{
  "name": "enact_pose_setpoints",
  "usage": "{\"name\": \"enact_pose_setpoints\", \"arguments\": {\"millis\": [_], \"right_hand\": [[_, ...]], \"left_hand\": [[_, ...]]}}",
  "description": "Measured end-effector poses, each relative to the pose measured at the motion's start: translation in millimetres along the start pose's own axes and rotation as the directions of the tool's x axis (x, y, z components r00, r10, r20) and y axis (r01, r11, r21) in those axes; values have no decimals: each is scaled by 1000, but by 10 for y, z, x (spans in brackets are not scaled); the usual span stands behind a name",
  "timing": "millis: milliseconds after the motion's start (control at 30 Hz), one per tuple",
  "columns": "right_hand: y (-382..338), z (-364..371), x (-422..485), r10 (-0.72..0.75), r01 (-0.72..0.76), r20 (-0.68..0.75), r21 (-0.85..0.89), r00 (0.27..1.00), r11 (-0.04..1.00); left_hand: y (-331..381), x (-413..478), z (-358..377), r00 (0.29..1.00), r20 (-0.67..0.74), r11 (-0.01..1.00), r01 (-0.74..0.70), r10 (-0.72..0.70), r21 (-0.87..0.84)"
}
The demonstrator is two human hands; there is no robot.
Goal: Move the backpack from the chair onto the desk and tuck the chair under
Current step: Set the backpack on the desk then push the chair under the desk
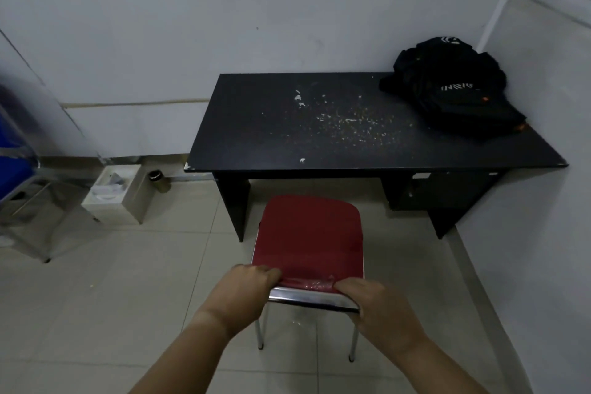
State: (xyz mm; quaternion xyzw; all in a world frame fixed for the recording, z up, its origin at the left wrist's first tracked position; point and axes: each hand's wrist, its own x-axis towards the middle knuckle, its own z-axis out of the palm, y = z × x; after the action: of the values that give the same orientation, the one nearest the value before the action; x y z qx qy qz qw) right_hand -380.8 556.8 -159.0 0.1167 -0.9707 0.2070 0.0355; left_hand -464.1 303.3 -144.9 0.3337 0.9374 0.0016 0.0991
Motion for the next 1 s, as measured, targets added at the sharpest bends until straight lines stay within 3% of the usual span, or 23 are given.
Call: {"name": "enact_pose_setpoints", "arguments": {"millis": [433,867,1000], "right_hand": [[490,2,1068,-40,39,-28,-36,999,999],[1100,-330,1368,-80,84,35,-146,996,986],[1109,-282,1515,-76,73,-15,-132,997,989]], "left_hand": [[-619,1060,-265,998,-34,999,-51,52,12],[-394,1630,-321,996,28,994,-80,82,-79],[-551,1749,-364,994,-14,992,-107,106,-73]]}}
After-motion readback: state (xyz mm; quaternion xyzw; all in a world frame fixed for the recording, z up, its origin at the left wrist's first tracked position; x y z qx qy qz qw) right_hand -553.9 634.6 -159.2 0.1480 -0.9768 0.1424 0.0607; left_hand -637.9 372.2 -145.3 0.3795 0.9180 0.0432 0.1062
